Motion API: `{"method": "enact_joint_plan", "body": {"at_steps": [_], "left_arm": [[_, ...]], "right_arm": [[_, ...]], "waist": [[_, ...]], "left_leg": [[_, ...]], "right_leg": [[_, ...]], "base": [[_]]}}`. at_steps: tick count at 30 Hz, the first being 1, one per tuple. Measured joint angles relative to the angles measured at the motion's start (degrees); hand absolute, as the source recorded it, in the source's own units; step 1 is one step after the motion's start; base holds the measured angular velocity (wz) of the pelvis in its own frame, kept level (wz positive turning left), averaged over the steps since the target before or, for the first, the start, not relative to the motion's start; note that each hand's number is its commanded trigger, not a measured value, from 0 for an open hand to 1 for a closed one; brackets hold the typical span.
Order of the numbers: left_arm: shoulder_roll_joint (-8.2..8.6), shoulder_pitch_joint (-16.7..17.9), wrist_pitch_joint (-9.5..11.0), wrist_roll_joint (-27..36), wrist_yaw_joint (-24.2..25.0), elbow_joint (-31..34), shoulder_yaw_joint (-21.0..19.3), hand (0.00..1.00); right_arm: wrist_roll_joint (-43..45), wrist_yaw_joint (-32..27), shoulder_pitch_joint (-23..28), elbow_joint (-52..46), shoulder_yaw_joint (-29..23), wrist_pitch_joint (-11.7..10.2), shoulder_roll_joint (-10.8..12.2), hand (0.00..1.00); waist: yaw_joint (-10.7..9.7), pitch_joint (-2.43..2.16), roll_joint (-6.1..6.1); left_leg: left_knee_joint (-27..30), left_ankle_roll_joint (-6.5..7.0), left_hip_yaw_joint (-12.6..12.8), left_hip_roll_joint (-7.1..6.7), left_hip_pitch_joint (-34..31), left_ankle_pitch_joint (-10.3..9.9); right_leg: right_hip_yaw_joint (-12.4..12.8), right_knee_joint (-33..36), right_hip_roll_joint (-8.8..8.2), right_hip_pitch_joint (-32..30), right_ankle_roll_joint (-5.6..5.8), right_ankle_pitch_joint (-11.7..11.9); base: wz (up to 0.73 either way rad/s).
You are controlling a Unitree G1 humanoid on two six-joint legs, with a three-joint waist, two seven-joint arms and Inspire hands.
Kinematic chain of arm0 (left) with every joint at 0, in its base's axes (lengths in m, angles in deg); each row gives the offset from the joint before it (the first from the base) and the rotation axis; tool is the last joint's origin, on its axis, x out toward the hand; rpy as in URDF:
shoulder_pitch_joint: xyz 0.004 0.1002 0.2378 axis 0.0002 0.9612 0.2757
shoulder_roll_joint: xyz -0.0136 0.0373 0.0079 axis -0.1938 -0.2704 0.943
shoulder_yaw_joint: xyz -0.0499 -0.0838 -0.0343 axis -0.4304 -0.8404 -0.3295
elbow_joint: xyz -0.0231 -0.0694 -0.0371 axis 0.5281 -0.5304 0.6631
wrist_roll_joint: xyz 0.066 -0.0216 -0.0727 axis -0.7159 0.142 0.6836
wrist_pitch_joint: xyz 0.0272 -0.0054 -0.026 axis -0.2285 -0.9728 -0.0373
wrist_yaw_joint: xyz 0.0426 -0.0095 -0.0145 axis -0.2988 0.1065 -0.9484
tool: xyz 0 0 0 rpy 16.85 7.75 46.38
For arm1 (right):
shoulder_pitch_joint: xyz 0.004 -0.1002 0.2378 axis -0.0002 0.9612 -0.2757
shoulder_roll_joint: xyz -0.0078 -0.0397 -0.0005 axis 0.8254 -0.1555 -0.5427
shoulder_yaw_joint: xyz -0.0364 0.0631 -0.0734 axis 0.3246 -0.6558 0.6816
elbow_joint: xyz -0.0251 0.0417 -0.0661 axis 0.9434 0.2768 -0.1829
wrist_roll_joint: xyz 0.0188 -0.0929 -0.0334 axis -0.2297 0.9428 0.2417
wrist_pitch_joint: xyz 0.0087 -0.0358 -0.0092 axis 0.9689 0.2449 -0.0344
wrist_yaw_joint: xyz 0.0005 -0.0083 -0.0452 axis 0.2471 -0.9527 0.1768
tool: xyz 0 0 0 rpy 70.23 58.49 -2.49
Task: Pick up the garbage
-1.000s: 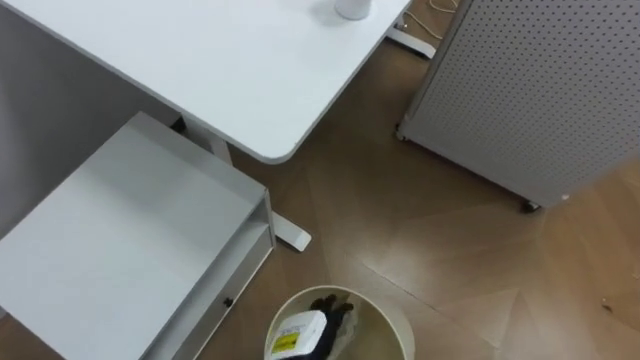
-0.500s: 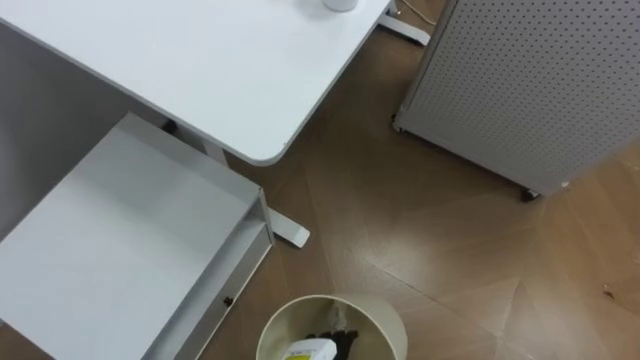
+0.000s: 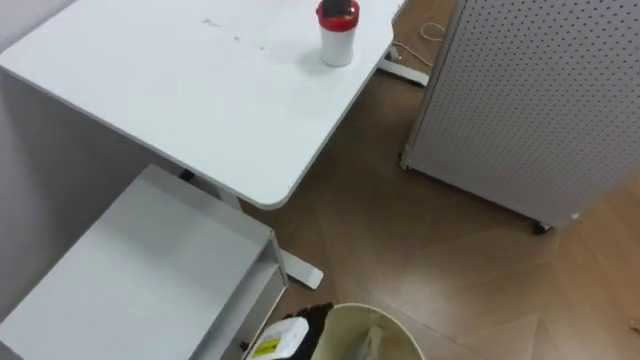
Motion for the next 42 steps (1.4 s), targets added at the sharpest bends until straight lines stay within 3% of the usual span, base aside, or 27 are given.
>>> {"method": "enact_joint_plan", "body": {"at_steps": [3, 7, 9, 12, 16, 18, 24, 30, 35, 38, 40, 42], "left_arm": [[-1.03, 3.55, 1.05, 0.12, -1.95, 7.64, -1.87, 0.0], [-2.69, 7.01, 1.69, 0.23, -4.11, 14.79, -4.6, 0.0], [-4.47, 7.73, 2.79, 0.13, -4.85, 17.49, -6.17, 0.0], [-7.12, 8.17, 2.92, 0.1, -4.87, 19.83, -6.64, 0.0], [-8.54, 8.28, 2.95, 0.25, -5.25, 23.24, -6.94, 0.0], [-8.44, 8.24, 3.57, 0.35, -6.71, 23.65, -8.05, 0.0], [-7.74, 8.25, 5.81, 0.66, -10.09, 28.66, -15.1, 0.0], [-7.18, 8.3, 6.24, 2.51, -11.45, 29.27, -16.31, 0.0], [-7.27, 8.35, 6.21, 5.55, -11.45, 29.5, -16.4, 0.0], [-7.07, 8.42, 6.17, 7.02, -11.3, 29.45, -16.56, 0.0], [-6.54, 8.62, 6.11, 7.11, -11.1, 29.42, -17.27, 0.0], [-6.81, 9.62, 5.48, 7.08, -10.68, 29.41, -18.93, 0.0]], "right_arm": [[0.24, 0.0, 2.82, -0.59, -2.78, 0.03, -0.15, 1.0], [0.34, -0.1, 5.43, -1.54, -5.93, 0.14, -0.13, 1.0], [0.86, -0.5, 7.1, -1.67, -8.23, 0.08, -0.07, 1.0], [1.24, -1.04, 8.61, -2.47, -9.97, 0.11, -0.06, 1.0], [1.23, -1.5, 10.04, -3.28, -11.11, 0.17, -0.3, 1.0], [1.26, -1.74, 10.24, -3.36, -11.01, 0.2, -0.34, 1.0], [4.6, -1.99, 10.75, -2.64, -12.58, 0.19, -0.54, 1.0], [5.46, -1.66, 10.61, -2.23, -13.51, 0.18, -0.75, 1.0], [5.65, -1.68, 10.61, -1.62, -13.2, 0.19, -0.75, 1.0], [5.59, -1.51, 10.65, -1.44, -13.04, 0.54, -0.73, 1.0], [5.9, -1.28, 10.41, -1.49, -13.14, 1.17, -0.78, 1.0], [7.06, -0.36, 9.84, -1.65, -13.19, 1.96, -0.45, 1.0]], "waist": [[0.1, -0.6, -0.02], [-0.08, -1.03, -0.39], [-0.1, -1.64, -1.09], [-0.12, -2.12, -2.05], [0.12, -2.11, -2.04], [1.31, -2.11, -1.82], [1.55, -2.05, -1.49], [2.31, -2.08, -1.49], [3.06, -1.98, -1.61], [3.08, -1.79, -1.89], [3.21, -1.68, -2.06], [3.27, -1.6, -3.18]], "left_leg": [[-2.82, -0.23, -0.47, -0.56, 4.87, 0.2], [-6.21, -0.35, -0.35, -0.86, 11.04, 0.48], [-6.93, -0.35, -0.19, -1.0, 13.06, 0.48], [-7.03, -0.34, 0.6, -0.95, 14.09, 0.48], [-7.55, -0.34, 1.38, -0.74, 15.42, 0.47], [-8.64, -0.49, 4.29, -0.16, 17.9, 0.38], [-10.41, -1.07, 7.08, 0.29, 20.97, 0.16], [-11.65, -1.25, 8.86, 0.43, 22.9, 0.21], [-11.35, -1.28, 8.77, 0.73, 23.95, 0.2], [-11.26, -1.37, 8.91, 1.3, 25.83, 0.16], [-10.14, -2.39, 9.16, 1.99, 26.17, -0.44], [-3.48, -3.92, 10.0, 3.73, 24.53, -1.54]], "right_leg": [[-0.16, -1.25, -0.03, 4.28, 0.39, -0.24], [0.14, -1.73, -0.06, 8.81, 0.65, -0.4], [0.04, -2.69, -0.07, 11.0, 0.9, -0.55], [-0.06, -3.62, -0.04, 12.09, 0.93, -0.54], [0.06, -4.26, 0.21, 13.04, 0.99, -0.05], [-0.36, -4.23, 0.56, 13.77, 0.59, 0.59], [-1.28, -4.48, 1.13, 14.86, 0.09, 1.12], [-2.06, -5.39, 1.61, 15.48, -0.08, 1.43], [-2.04, -5.92, 2.07, 16.11, -0.14, 1.45], [-4.15, -6.23, 2.26, 17.57, -0.72, 1.29], [-5.59, -5.85, 2.28, 17.84, -1.37, 0.86], [-6.75, -3.53, 2.62, 17.27, -2.63, -0.56]], "base": [[0.06], [-0.1], [0.0], [-0.09], [-0.13], [-0.55], [-0.32], [-0.2], [-0.19], [-0.18], [-0.24], [-0.43]]}}
